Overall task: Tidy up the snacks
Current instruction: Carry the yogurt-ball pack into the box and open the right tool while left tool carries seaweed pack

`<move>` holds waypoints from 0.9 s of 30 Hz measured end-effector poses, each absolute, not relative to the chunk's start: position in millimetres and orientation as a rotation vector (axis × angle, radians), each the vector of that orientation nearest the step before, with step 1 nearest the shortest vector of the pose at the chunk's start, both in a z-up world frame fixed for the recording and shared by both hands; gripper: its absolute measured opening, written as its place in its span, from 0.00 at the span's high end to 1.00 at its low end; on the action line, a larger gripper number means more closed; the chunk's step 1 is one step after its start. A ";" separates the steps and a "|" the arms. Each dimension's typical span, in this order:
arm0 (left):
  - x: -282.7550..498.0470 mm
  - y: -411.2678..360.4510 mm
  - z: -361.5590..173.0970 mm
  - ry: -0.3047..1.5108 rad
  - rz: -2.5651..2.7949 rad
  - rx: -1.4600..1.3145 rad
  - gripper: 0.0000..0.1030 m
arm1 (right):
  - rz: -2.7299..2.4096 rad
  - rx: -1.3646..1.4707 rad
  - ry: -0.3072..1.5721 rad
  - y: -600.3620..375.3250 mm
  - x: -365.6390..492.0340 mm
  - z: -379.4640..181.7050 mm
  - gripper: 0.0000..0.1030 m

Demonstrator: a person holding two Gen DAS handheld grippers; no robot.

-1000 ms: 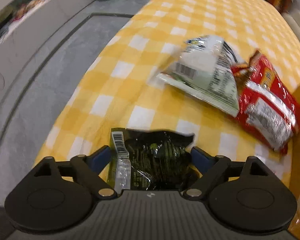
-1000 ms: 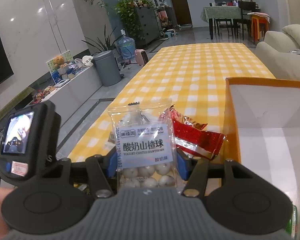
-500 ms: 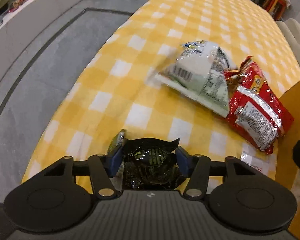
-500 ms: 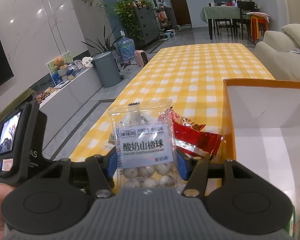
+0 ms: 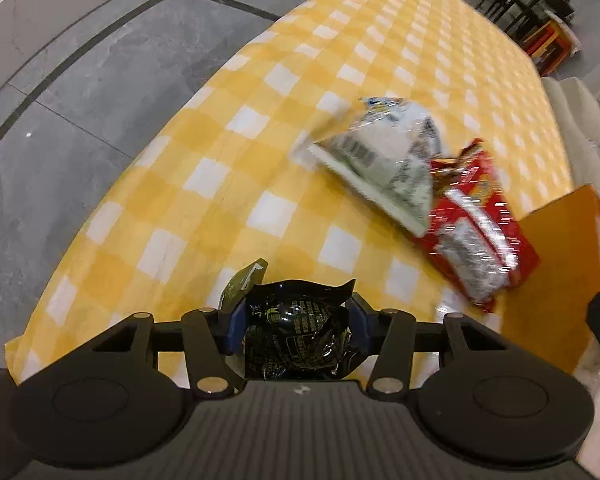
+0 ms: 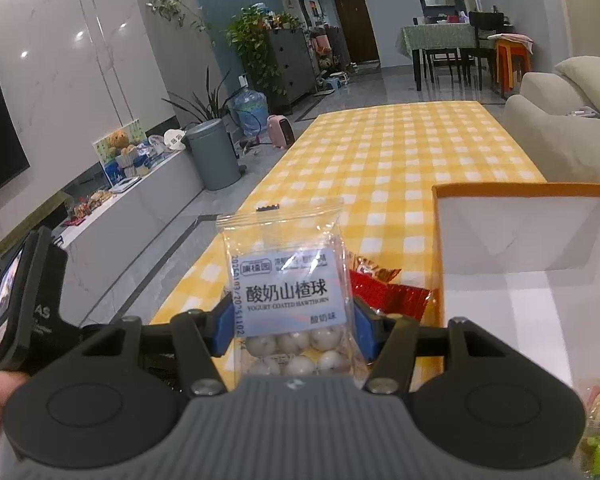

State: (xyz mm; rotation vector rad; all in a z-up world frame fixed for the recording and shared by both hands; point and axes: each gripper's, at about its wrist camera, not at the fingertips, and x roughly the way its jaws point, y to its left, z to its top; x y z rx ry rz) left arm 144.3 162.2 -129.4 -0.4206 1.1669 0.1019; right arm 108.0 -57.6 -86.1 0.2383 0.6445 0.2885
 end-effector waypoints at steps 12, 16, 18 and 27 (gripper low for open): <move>118.2 134.9 -40.2 0.995 -0.056 -0.476 0.43 | 0.184 0.347 0.593 -148.3 83.6 -32.2 0.45; 112.8 112.6 -20.0 0.966 -0.119 -0.460 0.43 | 0.099 0.348 0.637 -188.1 74.1 -22.8 0.44; 109.7 103.5 -13.7 0.953 -0.160 -0.473 0.43 | 0.062 0.373 0.672 -206.3 72.5 -23.7 0.44; 102.5 62.7 -10.1 0.925 -0.230 -0.477 0.43 | 0.058 0.616 0.844 -247.9 91.2 -59.5 0.44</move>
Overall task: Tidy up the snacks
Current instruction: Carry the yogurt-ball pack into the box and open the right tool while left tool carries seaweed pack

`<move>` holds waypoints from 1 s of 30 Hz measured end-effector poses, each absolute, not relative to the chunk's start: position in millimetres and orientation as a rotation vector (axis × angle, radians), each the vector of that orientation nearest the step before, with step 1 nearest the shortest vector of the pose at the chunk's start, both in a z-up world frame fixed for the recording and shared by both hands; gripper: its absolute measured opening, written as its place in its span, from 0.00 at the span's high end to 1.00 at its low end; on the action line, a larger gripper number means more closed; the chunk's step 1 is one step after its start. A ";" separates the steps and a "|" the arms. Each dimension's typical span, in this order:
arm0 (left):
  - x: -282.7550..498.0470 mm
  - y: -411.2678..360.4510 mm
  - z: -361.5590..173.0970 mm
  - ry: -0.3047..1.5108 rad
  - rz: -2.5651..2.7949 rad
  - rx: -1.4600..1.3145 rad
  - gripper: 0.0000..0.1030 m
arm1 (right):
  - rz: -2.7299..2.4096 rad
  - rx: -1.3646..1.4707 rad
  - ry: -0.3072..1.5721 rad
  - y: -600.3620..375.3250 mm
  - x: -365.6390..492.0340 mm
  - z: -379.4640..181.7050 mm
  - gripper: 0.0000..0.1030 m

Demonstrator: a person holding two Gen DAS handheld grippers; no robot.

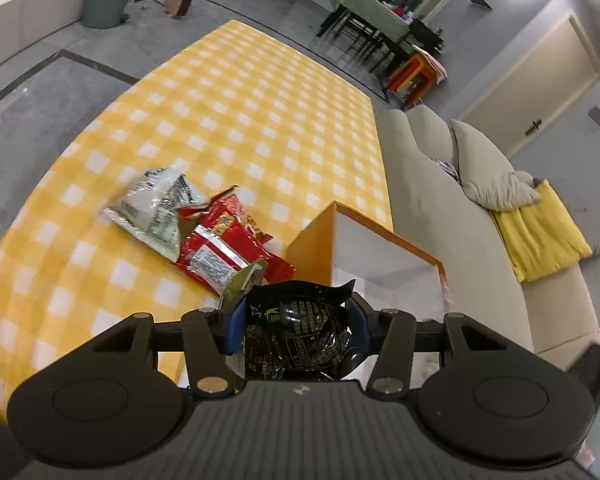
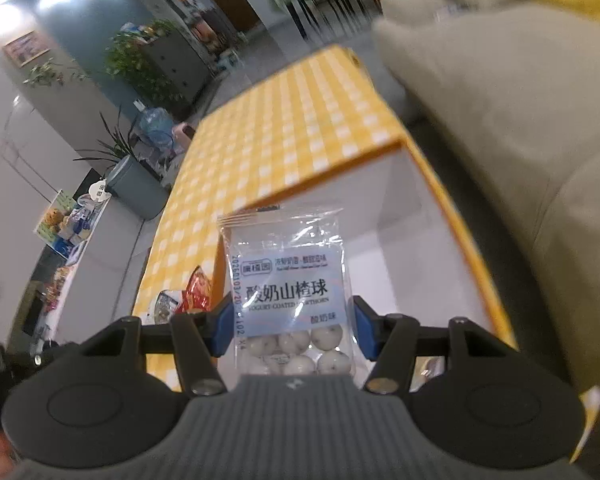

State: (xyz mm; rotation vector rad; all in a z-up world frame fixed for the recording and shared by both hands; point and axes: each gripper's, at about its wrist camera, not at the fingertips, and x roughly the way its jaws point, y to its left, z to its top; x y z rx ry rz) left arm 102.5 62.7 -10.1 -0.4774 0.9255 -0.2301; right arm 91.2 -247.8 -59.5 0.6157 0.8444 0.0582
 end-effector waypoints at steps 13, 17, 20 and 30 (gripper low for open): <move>117.9 57.0 -61.0 0.977 -0.203 -0.436 0.43 | 0.049 0.665 1.084 -215.4 161.7 -128.0 0.44; 122.4 59.4 -67.1 0.988 -0.205 -0.432 0.43 | 0.059 0.700 1.142 -213.7 176.3 -149.5 0.44; 124.7 60.1 -72.2 1.002 -0.204 -0.429 0.43 | 0.056 0.733 1.163 -215.3 179.8 -160.0 0.42; 126.3 61.9 -81.6 1.026 -0.191 -0.438 0.43 | 0.082 0.809 1.209 -214.5 190.3 -178.0 0.36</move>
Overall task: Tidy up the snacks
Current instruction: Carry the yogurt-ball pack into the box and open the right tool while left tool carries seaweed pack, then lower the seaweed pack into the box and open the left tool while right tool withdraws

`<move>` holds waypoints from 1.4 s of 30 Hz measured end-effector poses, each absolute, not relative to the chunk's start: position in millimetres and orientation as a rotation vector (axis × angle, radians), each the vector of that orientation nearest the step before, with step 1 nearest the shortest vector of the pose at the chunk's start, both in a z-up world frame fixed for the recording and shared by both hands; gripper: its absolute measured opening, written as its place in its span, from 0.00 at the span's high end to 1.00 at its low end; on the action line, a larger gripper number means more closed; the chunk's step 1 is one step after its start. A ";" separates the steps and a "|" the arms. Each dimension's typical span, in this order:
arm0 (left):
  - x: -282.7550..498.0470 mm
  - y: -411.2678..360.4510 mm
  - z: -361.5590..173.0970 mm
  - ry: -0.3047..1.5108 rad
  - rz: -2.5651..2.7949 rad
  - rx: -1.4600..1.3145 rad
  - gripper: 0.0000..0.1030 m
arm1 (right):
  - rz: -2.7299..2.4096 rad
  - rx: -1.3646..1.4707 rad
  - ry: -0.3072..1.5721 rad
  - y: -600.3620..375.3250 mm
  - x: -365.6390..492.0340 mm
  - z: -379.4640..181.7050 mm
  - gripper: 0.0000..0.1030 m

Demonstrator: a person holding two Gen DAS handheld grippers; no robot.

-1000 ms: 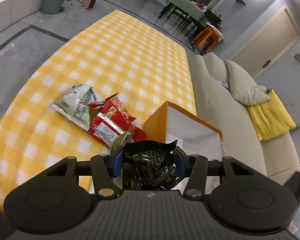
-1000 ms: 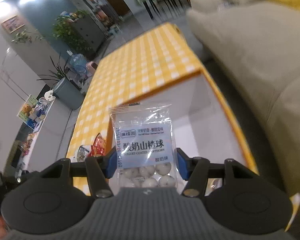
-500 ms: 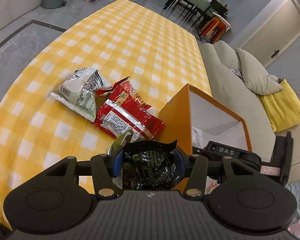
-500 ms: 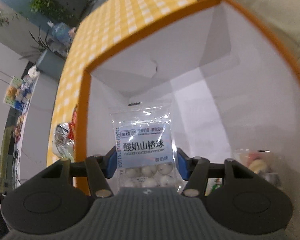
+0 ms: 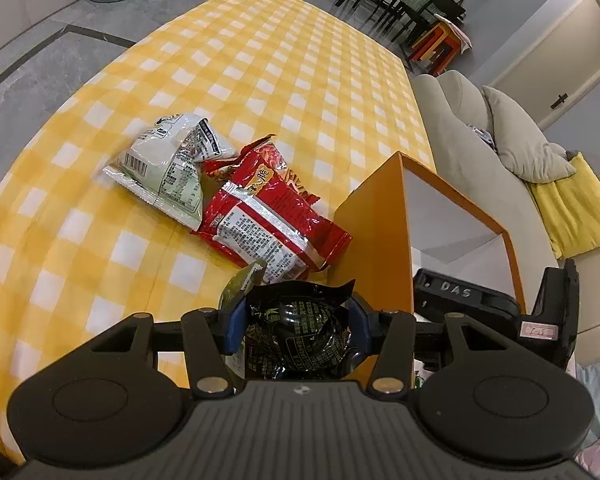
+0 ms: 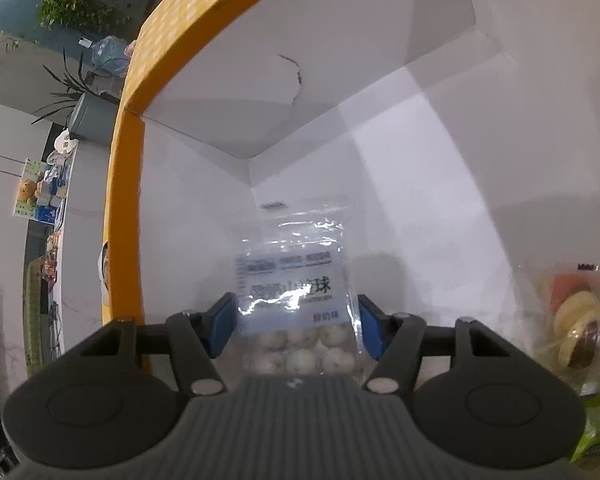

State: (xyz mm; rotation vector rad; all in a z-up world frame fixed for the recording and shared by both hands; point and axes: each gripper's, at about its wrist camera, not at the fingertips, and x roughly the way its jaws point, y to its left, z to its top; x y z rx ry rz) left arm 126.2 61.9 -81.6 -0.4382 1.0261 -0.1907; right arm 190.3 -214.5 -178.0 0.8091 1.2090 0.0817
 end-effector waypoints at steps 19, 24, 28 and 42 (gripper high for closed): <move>100.6 29.1 -43.2 0.959 -0.263 -0.345 0.43 | 0.099 0.452 1.018 -221.5 173.7 -95.6 0.27; 90.2 6.9 -29.1 0.938 -0.311 -0.319 0.43 | 0.110 0.321 0.921 -235.1 158.5 -57.1 0.27; 87.5 -17.2 -20.8 0.925 -0.352 -0.283 0.43 | 0.114 0.378 0.851 -265.2 145.2 -39.5 0.25; 127.0 -121.3 -77.5 1.076 -0.274 -0.044 0.43 | 0.204 0.442 0.805 -321.9 132.5 -55.6 0.25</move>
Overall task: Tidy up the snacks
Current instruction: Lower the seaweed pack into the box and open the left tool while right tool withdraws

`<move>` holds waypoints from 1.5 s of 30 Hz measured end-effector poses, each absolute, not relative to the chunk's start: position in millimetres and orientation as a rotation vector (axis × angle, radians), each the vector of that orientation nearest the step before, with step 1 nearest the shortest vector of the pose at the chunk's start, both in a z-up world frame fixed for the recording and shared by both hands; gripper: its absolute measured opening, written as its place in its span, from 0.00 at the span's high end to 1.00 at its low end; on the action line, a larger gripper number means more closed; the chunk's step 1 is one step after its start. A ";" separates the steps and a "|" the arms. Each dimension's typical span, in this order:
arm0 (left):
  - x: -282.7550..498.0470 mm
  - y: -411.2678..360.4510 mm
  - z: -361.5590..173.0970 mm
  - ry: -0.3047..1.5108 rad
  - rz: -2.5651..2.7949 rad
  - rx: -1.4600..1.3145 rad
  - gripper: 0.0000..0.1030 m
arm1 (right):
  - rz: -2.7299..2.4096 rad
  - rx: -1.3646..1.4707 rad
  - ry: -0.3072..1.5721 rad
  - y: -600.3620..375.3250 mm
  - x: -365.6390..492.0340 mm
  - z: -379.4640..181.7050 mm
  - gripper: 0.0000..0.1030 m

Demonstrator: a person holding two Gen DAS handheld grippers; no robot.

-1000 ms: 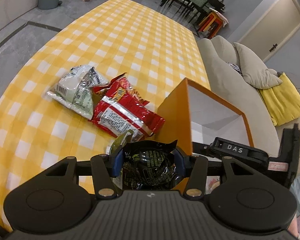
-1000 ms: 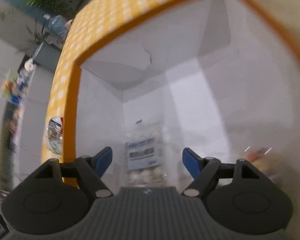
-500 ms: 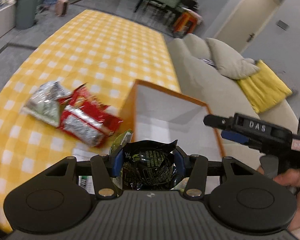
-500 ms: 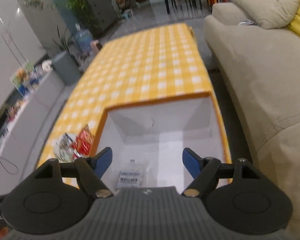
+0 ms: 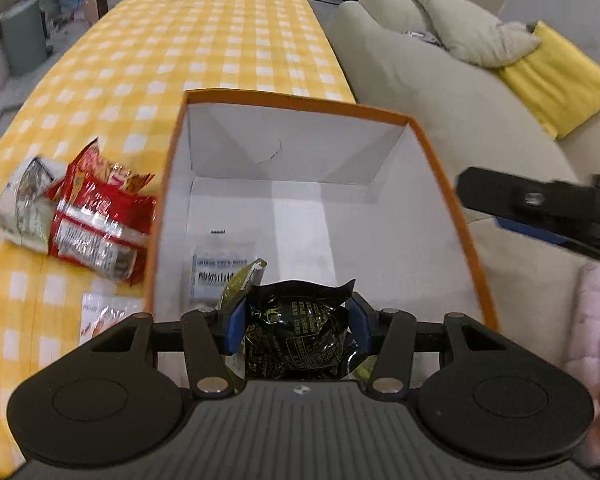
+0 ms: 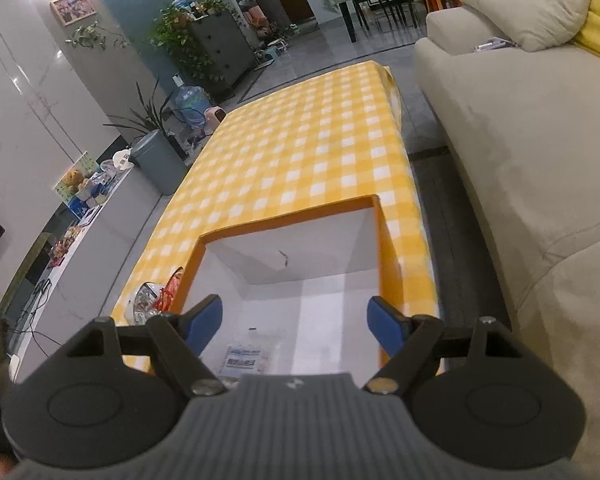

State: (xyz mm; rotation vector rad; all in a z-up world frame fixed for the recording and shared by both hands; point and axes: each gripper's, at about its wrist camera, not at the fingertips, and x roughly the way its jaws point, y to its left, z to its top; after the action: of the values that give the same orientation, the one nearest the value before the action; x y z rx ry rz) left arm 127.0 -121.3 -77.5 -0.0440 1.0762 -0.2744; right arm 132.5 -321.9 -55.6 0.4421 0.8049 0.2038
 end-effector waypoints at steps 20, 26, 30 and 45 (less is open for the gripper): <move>134.1 -167.8 -114.3 1.087 -0.274 0.116 0.15 | 0.077 0.586 0.854 -387.6 126.7 -101.0 0.25; 128.8 -168.1 -102.1 1.104 -0.288 0.143 0.12 | 0.083 0.577 0.850 -384.6 127.7 -99.0 0.25; 126.5 -166.7 -95.3 1.113 -0.285 0.129 0.12 | 0.081 0.574 0.850 -384.7 128.9 -99.4 0.25; 87.1 -143.5 -40.0 1.080 -0.326 0.138 0.12 | 0.127 0.539 0.833 -355.2 130.4 -79.7 0.25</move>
State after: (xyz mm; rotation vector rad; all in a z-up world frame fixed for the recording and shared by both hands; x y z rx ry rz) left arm 87.1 -143.5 -40.0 0.1379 1.0796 -0.3257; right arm 130.4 -355.2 -79.7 0.5394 0.8325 0.1268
